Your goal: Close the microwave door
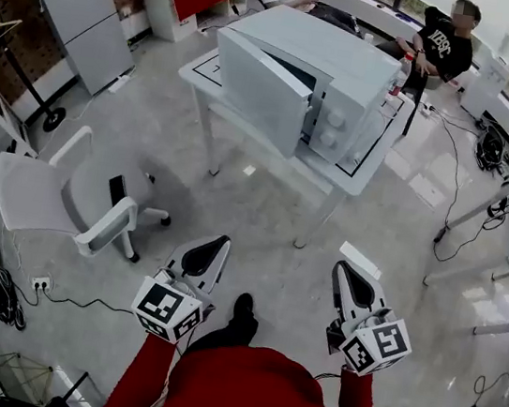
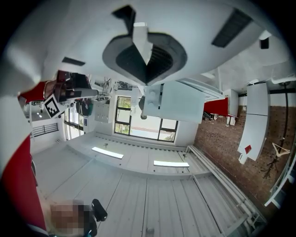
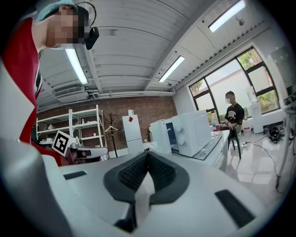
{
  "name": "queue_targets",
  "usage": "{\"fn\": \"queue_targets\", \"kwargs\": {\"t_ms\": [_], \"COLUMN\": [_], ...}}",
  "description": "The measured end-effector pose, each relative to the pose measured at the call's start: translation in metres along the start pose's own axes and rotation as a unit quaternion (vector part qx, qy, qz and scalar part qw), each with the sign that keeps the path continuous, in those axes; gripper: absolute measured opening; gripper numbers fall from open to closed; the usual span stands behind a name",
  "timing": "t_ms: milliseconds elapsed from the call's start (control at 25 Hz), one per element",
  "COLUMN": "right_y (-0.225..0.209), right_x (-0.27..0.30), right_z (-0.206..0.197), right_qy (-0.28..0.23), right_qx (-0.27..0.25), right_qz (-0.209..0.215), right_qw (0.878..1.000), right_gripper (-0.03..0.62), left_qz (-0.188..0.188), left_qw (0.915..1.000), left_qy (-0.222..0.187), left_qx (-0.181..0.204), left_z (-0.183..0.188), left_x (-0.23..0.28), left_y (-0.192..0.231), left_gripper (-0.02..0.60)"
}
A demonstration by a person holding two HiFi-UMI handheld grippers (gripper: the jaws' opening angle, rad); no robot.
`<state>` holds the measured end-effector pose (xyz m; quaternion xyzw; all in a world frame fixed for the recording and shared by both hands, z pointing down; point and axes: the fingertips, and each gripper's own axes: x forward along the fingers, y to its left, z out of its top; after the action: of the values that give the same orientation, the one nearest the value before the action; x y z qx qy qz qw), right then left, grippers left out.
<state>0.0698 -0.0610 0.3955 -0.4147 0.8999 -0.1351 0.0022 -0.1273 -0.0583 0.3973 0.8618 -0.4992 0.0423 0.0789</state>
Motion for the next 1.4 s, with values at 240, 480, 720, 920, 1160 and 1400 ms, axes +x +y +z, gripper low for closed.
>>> {"fn": "queue_targets", "kwargs": {"t_ms": [240,480,720,920,1160,1400], "right_y": [-0.024,-0.057,-0.102,-0.136,-0.162,-0.178], "right_x": [0.06,0.087,0.111,0.128,0.138,0.144], "right_z": [0.027,0.036,0.054,0.068,0.072,0.071], "right_qy": [-0.005,0.001,-0.007,-0.018,-0.008,0.0], "right_qx": [-0.004,-0.009,-0.017,-0.018,-0.012,-0.005], "right_qz": [-0.011,-0.026,-0.041,-0.045,-0.039,-0.037], "right_qw": [1.0,1.0,0.999,0.999,0.999,0.999], "right_gripper": [0.011,0.011,0.011,0.011,0.011,0.011], "left_qz": [-0.016,-0.022,-0.024,-0.032,-0.038,-0.05], "left_qw": [0.9998,0.9996,0.9995,0.9994,0.9992,0.9985], "left_qy": [-0.005,-0.001,-0.002,0.0,0.013,0.021], "left_qx": [-0.007,-0.016,-0.018,-0.014,-0.002,-0.01], "left_z": [0.014,0.017,0.022,0.022,0.024,0.023], "left_x": [0.049,0.091,0.135,0.183,0.231,0.246], "left_y": [0.042,0.064,0.076,0.083,0.085,0.087], "left_gripper": [0.008,0.008,0.008,0.008,0.008,0.008]}}
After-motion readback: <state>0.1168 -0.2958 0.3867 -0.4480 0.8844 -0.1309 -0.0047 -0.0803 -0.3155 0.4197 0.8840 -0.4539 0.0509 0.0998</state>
